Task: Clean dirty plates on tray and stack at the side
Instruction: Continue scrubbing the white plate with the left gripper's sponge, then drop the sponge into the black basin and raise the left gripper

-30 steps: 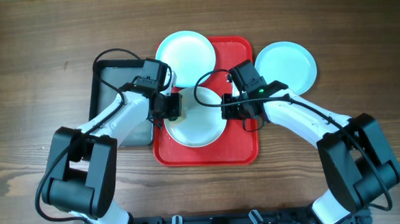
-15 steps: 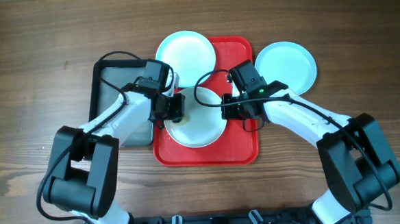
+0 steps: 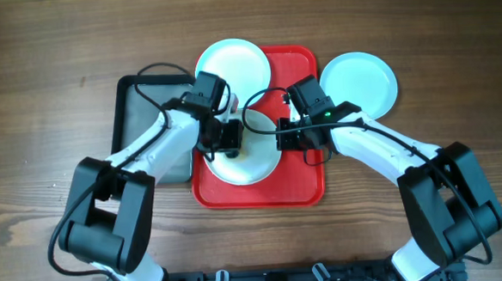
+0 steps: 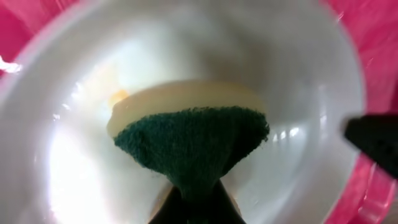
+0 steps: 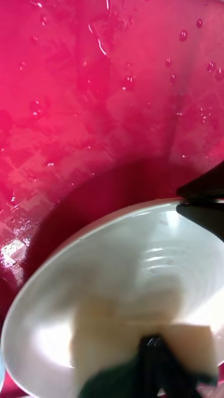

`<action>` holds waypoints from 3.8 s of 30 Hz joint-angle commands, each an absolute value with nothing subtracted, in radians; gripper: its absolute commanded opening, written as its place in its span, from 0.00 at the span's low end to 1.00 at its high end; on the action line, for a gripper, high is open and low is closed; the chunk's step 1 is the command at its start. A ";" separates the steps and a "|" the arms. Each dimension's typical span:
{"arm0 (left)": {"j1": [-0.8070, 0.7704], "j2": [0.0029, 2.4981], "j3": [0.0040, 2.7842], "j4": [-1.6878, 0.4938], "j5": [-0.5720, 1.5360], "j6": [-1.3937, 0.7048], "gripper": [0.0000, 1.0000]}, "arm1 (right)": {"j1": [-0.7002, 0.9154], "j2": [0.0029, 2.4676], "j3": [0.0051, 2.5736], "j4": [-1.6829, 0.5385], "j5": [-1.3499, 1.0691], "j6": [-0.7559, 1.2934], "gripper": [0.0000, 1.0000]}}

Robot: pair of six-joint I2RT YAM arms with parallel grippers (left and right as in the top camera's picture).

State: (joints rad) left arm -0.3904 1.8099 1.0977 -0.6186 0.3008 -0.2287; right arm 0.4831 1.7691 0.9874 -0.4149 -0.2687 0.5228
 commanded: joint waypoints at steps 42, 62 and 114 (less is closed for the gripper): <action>-0.471 1.962 1.144 -0.580 0.266 -0.187 0.04 | 0.485 1.790 0.986 -0.404 -0.290 0.504 0.04; -0.360 1.765 1.199 -0.648 0.538 -0.185 0.04 | 0.485 1.790 0.986 -0.405 -0.290 0.504 0.04; -0.040 1.831 1.082 -0.427 -0.125 -0.135 1.00 | 0.485 1.790 0.986 -0.406 -0.290 0.501 0.05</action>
